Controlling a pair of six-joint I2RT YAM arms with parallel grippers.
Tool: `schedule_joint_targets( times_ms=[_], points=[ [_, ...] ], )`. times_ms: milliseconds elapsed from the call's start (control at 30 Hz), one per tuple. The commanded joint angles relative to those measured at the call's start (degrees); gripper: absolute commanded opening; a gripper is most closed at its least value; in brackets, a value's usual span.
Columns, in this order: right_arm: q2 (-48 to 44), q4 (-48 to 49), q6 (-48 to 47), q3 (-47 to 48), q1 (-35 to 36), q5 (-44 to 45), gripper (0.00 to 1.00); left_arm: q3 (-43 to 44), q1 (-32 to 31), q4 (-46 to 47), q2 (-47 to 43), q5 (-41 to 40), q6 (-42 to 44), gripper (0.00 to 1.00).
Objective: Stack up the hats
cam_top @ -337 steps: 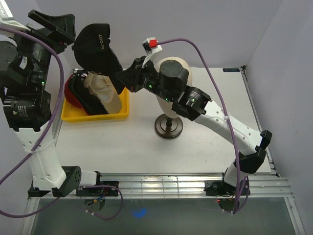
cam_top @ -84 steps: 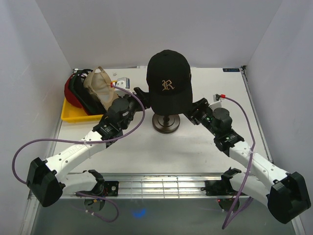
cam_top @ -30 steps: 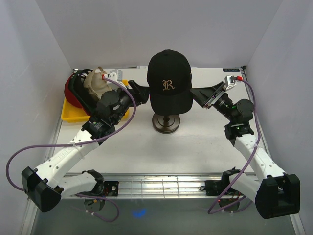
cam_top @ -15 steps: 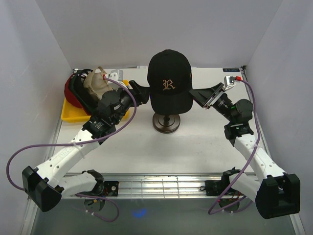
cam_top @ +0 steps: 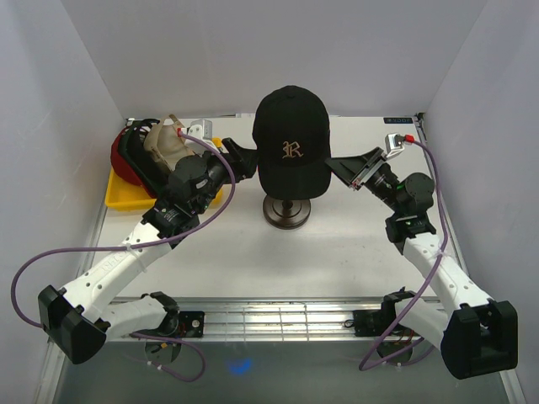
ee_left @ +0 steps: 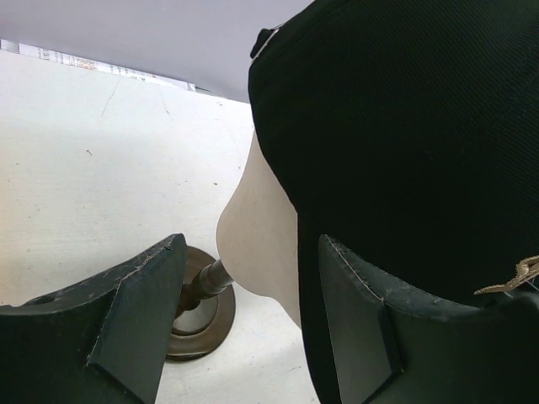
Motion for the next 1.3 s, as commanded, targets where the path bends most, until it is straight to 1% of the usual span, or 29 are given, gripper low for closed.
schedule_joint_targets(
  times_ms=[0,67,167,267,300,467,667,733,767,833,867,1000,1100,1200,1267],
  points=[
    [-1.0,-3.8,-3.9,-0.4,0.2,1.7,0.23,1.2,0.0,0.8,0.1,1.6,0.1,0.74],
    [-1.6,-5.9,-5.8,0.4,0.2,2.1,0.21,0.8,0.0,0.8,0.1,1.9,-0.3,0.73],
    [-2.2,-8.1,-7.2,0.4,0.2,2.6,0.2,-0.3,0.0,0.8,0.1,2.1,-0.8,0.68],
    [-2.1,-10.0,-8.5,0.4,0.2,2.8,0.18,-1.5,0.0,1.2,0.0,2.2,-1.4,0.59],
    [-2.1,-10.2,-8.6,-0.3,0.2,3.0,0.16,-1.8,0.1,2.5,0.0,2.2,-1.4,0.54],
    [-1.6,-10.0,-8.7,-1.9,0.2,3.3,0.14,-3.3,0.0,2.4,-0.1,2.1,-1.8,0.52],
    [-0.3,-11.2,-9.1,-2.9,0.2,3.7,0.11,-4.2,0.0,2.9,-2.0,1.5,-1.8,0.52],
    [0.0,-11.4,-9.0,-3.1,0.2,3.9,0.1,-4.0,0.1,2.4,-2.3,1.5,-1.4,0.54],
    [0.1,-11.6,-9.1,-3.3,0.2,4.0,0.1,-3.8,0.0,2.3,-2.3,1.6,-1.2,0.58],
    [0.2,-12.4,-9.3,-3.2,0.2,4.4,0.1,-3.6,0.1,2.4,-2.6,1.9,-0.8,0.62],
    [0.2,-12.6,-9.5,-3.2,0.2,4.6,0.1,-3.8,0.0,2.7,-2.8,1.9,-0.7,0.66],
    [0.3,-14.0,-9.8,-3.2,0.1,5.2,0.1,-4.3,0.0,3.6,-3.4,2.3,-0.1,0.7],
    [0.2,-14.9,-10.2,-3.1,0.2,5.8,0.1,-4.5,0.1,3.6,-4.0,2.0,0.0,0.7],
    [0.9,-15.3,-10.1,-2.7,0.1,5.4,0.13,-4.7,0.0,3.6,-4.5,2.1,0.1,0.68],
    [1.7,-15.2,-10.0,-2.6,0.1,4.9,0.13,-4.5,0.0,3.3,-4.7,1.7,0.1,0.67]
  ],
)
